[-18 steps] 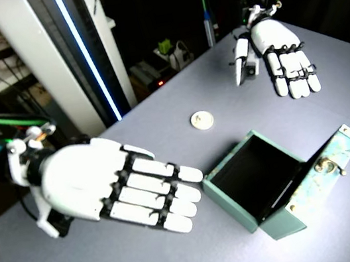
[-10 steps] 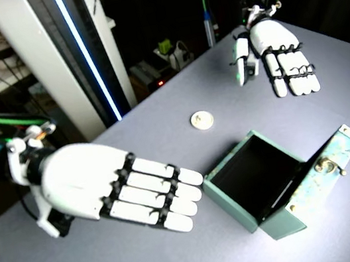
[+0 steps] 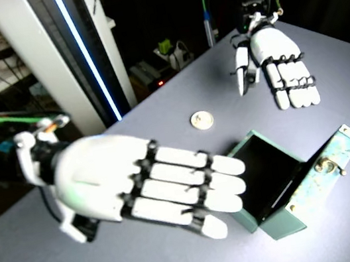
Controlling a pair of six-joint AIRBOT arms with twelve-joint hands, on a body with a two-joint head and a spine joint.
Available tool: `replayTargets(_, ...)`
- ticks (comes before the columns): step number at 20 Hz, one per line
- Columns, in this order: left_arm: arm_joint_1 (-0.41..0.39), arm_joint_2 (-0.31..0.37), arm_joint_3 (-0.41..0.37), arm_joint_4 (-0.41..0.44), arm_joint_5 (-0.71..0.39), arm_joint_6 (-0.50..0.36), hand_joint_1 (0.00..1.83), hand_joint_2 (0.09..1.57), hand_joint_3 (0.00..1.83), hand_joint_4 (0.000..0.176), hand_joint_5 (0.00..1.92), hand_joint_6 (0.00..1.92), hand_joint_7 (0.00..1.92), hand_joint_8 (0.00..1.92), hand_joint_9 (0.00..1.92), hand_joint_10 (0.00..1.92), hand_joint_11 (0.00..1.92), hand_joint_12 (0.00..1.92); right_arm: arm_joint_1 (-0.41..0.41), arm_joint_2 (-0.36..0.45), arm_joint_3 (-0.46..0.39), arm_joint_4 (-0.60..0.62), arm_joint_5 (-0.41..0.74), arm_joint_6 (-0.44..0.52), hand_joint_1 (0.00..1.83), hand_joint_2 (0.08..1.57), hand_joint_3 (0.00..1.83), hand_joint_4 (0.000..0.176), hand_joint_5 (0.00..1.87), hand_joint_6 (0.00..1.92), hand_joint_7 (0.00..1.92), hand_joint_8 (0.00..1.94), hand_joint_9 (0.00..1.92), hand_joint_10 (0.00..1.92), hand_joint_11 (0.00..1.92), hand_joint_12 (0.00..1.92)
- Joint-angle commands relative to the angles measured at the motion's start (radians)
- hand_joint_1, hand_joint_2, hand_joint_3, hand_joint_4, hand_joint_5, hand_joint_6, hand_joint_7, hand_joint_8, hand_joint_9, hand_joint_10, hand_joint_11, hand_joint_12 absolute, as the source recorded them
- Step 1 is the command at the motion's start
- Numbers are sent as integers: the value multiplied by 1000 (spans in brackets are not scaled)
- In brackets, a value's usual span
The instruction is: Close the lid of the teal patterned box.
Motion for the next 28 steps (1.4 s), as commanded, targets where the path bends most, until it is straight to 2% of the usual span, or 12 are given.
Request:
replayTargets(1,-15,-7,11,-4,-103,-5,197,1373,0,40,0,0,0,0,0,0,0,0,32,-10,19,-1,81,0,281,1466,0,0,0,0,0,0,0,0,0,497)
replayTargets(3,-18,-19,22,-4,-88,-11,182,1362,0,47,0,0,0,0,0,0,0,0,69,-46,56,14,56,0,213,1443,0,0,0,0,0,0,0,0,0,446)
replayTargets(5,-22,-33,34,-1,-72,-20,165,1356,0,34,6,2,0,0,0,0,0,0,111,-91,105,31,21,0,229,1416,0,0,0,0,0,0,34,18,0,1203)
replayTargets(7,-38,-54,50,8,-50,-22,180,1358,0,7,16,6,0,0,0,0,0,0,145,-130,153,56,-23,0,191,1416,0,0,0,0,0,0,0,0,0,1388)
replayTargets(11,-61,-93,83,28,-20,-44,236,1382,5,31,20,6,0,0,0,0,0,0,202,-203,245,96,-109,0,232,1369,0,0,0,0,0,0,0,0,0,1224)
replayTargets(12,-69,-104,92,33,-11,-45,253,1386,5,32,22,6,0,0,0,0,0,0,215,-218,265,104,-128,0,207,1349,3,0,0,0,0,0,0,0,0,1024)
replayTargets(13,-73,-110,97,36,-5,-47,273,1391,5,23,43,12,0,0,0,0,0,0,220,-226,275,109,-138,0,214,1336,4,0,0,0,0,0,0,0,0,204)
replayTargets(16,-93,-136,122,49,15,-60,298,1398,6,0,70,18,4,1,0,0,6,3,237,-267,326,128,-180,0,122,1344,8,0,0,0,0,0,0,0,0,1)
replayTargets(18,-108,-152,139,60,30,-67,374,1396,1,5,99,21,31,7,0,0,14,18,245,-286,350,132,-208,0,41,1355,0,0,35,12,141,35,157,83,0,1390)
replayTargets(23,-117,-162,148,65,31,-75,381,1397,0,10,124,4,40,2,0,0,0,297,254,-304,371,132,-238,0,118,1342,0,0,191,38,282,26,252,180,0,1530)
replayTargets(26,-117,-162,148,65,24,-78,346,1401,1,28,115,2,35,2,0,0,0,449,254,-304,362,128,-238,0,151,1326,1,0,321,314,466,80,83,1056,0,1837)
replayTargets(28,-115,-162,148,63,18,-81,357,1401,0,22,119,3,43,2,4,1,0,537,254,-303,350,117,-236,0,162,1326,1,0,280,620,488,235,139,1184,37,1890)
